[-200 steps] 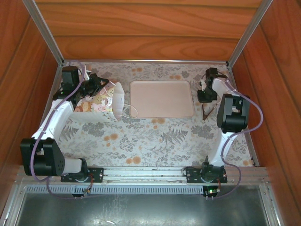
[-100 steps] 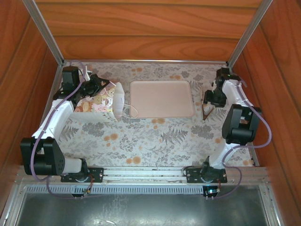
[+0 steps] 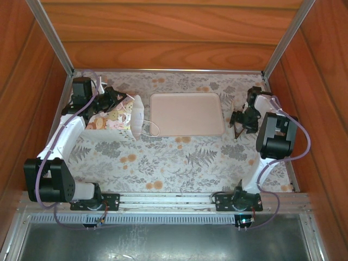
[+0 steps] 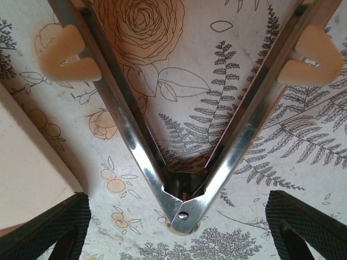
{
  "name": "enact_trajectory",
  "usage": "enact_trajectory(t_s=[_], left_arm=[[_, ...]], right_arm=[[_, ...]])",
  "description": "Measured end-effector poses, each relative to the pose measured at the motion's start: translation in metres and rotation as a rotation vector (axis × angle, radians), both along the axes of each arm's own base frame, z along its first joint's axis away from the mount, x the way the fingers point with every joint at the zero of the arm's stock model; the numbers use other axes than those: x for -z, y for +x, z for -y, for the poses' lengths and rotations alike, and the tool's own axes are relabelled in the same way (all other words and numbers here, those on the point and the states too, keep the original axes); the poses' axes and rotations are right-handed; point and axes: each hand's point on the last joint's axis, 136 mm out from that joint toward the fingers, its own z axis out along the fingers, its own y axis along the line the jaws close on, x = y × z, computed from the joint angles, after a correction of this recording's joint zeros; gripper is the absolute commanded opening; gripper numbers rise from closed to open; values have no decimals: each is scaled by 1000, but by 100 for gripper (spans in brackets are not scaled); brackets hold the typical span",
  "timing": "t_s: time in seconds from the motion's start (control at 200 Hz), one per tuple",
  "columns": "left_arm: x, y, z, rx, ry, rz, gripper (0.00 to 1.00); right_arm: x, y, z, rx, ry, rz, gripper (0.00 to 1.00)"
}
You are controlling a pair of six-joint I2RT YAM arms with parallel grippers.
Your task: Take the fake bread out of the paper bag
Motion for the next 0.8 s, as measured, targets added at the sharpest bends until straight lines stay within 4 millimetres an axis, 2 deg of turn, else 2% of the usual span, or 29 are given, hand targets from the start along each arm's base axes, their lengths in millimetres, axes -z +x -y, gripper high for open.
enact_trajectory(t_s=[0.285,0.43,0.595,0.8], left_arm=[[0,0,0,-3,2,0,0],[-2,1,0,-3,1,3,0],[-2,1,0,-3,1,3,0],[-2,1,-1,-4,2,3,0]], right_arm=[[28,3,8,-5,-39,-60,90],[28,8,12,-5,-61,-47,90],[29,24,15,-15,-69,-26,90],[30,26,14,-30,-55,-41,89]])
